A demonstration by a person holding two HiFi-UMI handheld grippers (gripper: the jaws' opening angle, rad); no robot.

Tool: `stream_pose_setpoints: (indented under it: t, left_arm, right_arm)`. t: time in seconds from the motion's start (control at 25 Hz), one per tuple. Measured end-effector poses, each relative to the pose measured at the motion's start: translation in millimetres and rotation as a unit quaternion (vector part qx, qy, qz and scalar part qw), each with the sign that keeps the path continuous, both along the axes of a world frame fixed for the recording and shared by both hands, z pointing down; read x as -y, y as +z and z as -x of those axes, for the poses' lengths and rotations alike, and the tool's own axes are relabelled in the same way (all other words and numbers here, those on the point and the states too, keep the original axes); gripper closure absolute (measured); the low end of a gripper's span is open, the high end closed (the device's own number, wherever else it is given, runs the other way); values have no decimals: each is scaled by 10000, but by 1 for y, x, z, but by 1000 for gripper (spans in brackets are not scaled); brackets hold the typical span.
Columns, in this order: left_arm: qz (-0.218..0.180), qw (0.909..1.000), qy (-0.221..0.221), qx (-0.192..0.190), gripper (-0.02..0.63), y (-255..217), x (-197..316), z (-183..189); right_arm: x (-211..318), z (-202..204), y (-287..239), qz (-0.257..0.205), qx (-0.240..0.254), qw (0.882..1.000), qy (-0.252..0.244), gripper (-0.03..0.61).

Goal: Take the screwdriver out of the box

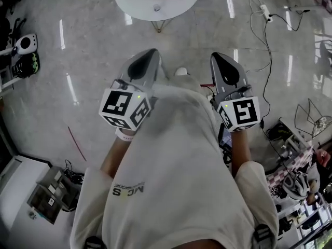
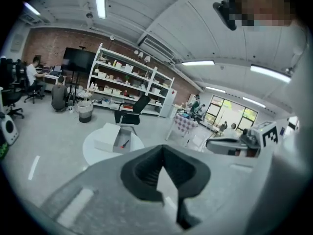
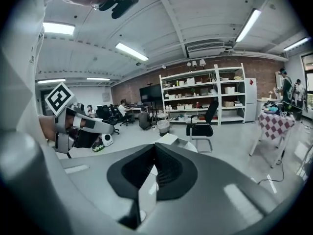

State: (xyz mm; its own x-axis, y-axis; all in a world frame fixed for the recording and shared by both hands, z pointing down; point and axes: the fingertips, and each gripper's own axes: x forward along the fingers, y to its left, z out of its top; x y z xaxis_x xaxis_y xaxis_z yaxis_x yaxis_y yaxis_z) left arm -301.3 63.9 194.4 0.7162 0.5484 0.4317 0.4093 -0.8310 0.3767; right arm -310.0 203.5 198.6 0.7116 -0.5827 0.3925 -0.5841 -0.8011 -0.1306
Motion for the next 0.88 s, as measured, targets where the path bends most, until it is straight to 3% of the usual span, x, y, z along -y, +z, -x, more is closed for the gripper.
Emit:
stream_pose_setpoints:
  t: [0.28,0.64,0.88]
  left_arm:
    - [-82,9999,-2,-122,614,-6,-36,21]
    - [-124,9997,-81,204,614,24,-33,-46]
    - [188,9982,-463,326,614,48,-27,-105]
  right_arm:
    - [-32,23,-11,-18,-202,9995,-257,580]
    - [-24,-61,20,36,6,9989,-478,580]
    - [-15,-127,21,377,-60,9947,-953,580]
